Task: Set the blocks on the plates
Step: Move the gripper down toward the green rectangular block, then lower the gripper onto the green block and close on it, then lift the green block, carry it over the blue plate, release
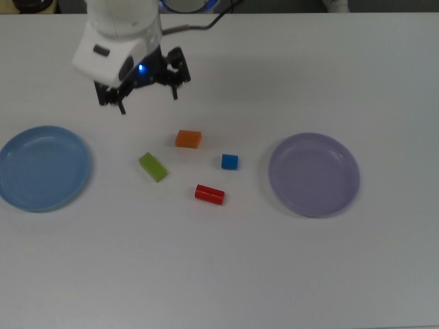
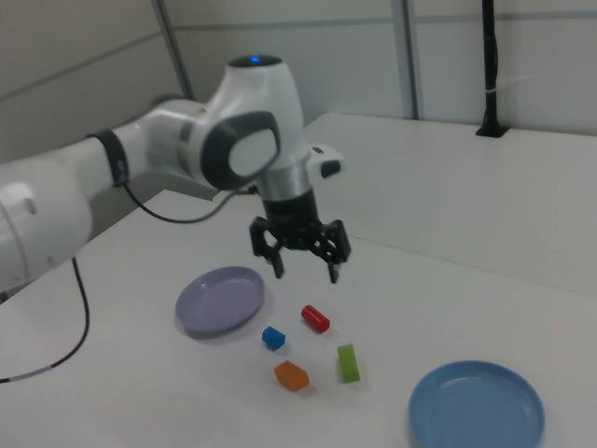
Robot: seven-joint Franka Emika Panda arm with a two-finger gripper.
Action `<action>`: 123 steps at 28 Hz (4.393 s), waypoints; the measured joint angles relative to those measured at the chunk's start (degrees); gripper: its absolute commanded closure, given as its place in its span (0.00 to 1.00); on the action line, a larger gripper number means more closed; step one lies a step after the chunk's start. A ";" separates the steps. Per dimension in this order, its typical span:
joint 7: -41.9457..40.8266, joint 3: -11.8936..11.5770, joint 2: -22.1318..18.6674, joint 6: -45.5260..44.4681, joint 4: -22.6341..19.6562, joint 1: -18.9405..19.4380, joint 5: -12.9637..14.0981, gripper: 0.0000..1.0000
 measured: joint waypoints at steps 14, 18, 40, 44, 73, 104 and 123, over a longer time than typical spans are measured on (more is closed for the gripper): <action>-10.60 0.15 6.39 7.79 -2.81 -0.10 -1.03 0.00; -12.86 0.15 7.03 7.79 -3.86 -0.09 -1.47 0.00; -13.17 0.17 13.02 11.21 -4.83 -0.03 -3.71 0.13; -12.93 0.19 13.93 12.29 -4.89 0.03 -3.71 0.13; -12.23 0.21 15.78 13.98 -4.31 0.10 -4.65 1.00; -2.77 -0.73 11.19 18.51 -2.53 -18.72 -1.57 1.00; -2.46 0.34 14.72 21.78 -2.46 -19.81 -0.98 0.51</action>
